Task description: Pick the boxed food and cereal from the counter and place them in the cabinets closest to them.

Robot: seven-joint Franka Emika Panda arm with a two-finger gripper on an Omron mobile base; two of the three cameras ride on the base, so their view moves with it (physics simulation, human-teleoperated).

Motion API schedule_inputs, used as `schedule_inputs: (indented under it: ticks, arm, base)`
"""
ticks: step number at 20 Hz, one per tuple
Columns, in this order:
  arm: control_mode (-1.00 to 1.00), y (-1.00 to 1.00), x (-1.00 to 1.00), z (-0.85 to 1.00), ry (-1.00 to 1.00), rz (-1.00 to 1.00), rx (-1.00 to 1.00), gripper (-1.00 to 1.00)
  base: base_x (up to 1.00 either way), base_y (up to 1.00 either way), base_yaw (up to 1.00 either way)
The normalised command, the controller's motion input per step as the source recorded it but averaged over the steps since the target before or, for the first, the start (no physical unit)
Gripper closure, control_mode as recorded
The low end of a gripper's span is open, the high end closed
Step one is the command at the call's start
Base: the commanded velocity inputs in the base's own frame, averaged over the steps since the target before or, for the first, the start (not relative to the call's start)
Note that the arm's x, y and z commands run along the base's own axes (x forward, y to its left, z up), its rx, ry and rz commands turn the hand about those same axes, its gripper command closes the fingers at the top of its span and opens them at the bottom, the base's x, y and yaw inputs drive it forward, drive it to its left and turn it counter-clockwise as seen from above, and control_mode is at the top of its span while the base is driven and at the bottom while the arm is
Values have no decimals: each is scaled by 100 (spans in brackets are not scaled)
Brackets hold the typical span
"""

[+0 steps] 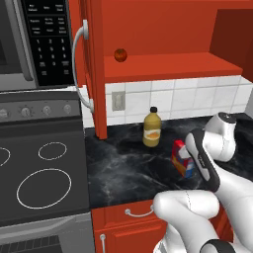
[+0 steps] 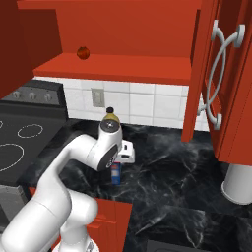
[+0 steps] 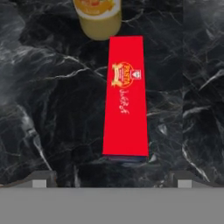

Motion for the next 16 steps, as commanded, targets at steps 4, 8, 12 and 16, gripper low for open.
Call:
schedule_inputs:
  ticks: [4, 8, 12, 16]
  arm:
    - [-100, 0, 25, -13, -2, 0, 0, -100]
    - [-100, 0, 22, -13, -1, 0, 0, -100]
    - [-100, -2, 18, -16, -1, 0, 0, -100]
    - [-100, -5, 15, -16, -1, 0, 0, -100]
  base:
    - [0, 0, 0]
    - [0, 0, 0]
    - [0, 0, 0]
    - [0, 0, 0]
